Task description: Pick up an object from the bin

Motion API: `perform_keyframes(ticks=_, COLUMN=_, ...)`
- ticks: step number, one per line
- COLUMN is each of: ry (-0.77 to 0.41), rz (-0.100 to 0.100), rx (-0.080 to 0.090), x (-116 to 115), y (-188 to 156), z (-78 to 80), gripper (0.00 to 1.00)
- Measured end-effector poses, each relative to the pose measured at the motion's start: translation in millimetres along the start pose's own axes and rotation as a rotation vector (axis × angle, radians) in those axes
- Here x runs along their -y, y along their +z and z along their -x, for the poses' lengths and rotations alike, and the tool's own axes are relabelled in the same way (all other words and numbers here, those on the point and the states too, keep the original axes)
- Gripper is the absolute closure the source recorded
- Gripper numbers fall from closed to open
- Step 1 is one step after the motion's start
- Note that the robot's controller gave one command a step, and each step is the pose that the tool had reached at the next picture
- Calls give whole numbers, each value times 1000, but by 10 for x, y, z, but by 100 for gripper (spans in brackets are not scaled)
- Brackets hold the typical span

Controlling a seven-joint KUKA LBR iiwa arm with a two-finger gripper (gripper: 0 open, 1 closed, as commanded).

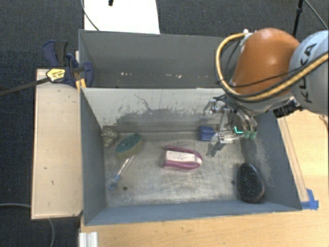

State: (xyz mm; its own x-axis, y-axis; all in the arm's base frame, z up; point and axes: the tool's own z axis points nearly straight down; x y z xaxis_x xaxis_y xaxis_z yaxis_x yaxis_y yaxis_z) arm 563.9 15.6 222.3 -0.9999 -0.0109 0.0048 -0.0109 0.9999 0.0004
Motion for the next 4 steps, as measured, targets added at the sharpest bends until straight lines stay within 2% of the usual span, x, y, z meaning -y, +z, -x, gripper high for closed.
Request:
perform_keyframes(ticks=1, ry=248, rz=2, rx=0, x=-1002, y=831, z=-319, gripper=0)
perform_keyframes(ticks=2, ry=253, rz=1, rx=5, x=-966, y=807, z=-302, gripper=100)
perform_keyframes(ticks=3, ry=215, rz=0, rx=5, x=-993, y=1452, z=-341, gripper=100)
perform_keyframes(ticks=4, ry=219, rz=1, rx=8, x=-991, y=1428, z=-335, gripper=100)
